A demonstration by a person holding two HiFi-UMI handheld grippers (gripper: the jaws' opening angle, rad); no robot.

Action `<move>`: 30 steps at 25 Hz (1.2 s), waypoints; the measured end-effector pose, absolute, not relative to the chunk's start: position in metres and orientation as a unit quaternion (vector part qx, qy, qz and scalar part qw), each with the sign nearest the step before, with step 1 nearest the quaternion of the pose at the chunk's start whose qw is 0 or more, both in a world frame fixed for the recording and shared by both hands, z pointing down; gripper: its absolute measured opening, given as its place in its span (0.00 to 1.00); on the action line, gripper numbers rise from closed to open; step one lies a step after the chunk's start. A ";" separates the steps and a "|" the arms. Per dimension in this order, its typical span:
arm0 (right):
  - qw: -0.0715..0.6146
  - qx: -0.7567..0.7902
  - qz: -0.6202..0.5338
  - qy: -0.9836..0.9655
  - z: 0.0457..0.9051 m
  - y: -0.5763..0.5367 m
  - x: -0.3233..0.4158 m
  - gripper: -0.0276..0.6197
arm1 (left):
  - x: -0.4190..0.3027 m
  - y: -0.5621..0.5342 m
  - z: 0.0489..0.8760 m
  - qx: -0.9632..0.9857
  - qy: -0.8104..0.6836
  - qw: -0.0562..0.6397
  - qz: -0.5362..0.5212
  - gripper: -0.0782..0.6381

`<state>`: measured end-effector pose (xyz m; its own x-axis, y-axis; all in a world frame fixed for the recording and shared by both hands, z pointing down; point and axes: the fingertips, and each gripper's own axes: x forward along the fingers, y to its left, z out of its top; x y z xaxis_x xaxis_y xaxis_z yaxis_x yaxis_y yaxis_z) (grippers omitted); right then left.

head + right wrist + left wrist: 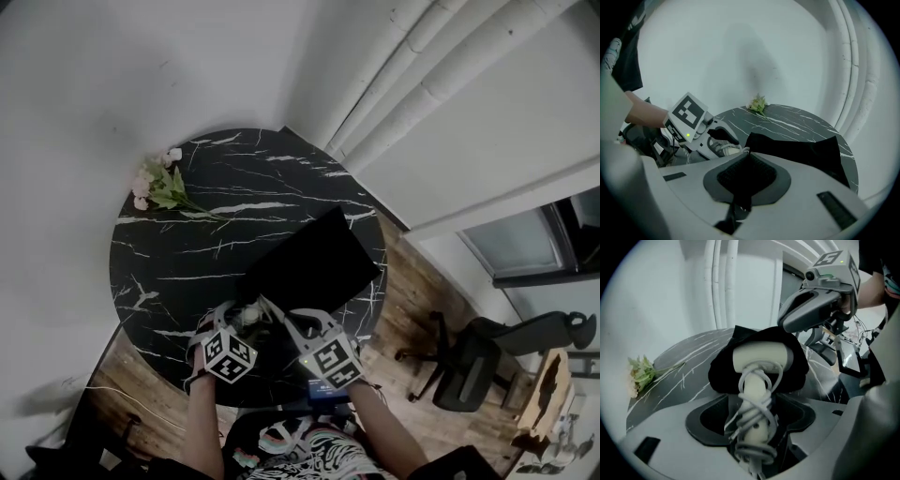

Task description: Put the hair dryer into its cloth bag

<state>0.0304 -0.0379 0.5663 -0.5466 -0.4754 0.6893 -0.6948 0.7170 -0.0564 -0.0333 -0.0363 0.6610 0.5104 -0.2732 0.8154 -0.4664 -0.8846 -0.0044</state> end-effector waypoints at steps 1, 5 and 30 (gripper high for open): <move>0.334 0.339 0.164 -0.864 0.566 -0.038 0.030 0.08 | -0.044 -0.029 0.663 0.857 -0.213 0.112 0.456 0.54; 0.334 0.339 0.164 -0.864 0.567 -0.038 0.032 0.08 | -0.080 -0.004 0.669 0.839 -0.225 0.134 0.477 0.54; 0.342 0.323 0.157 -0.869 0.568 -0.033 0.027 0.08 | -0.051 -0.026 0.648 0.858 -0.256 0.112 0.430 0.36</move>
<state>0.0268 -0.0334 0.5680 -0.5580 -0.4537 0.6948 -0.6681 0.7423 -0.0518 -0.0511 -0.0257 0.6481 0.4988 -0.3437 0.7956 -0.5369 -0.8432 -0.0276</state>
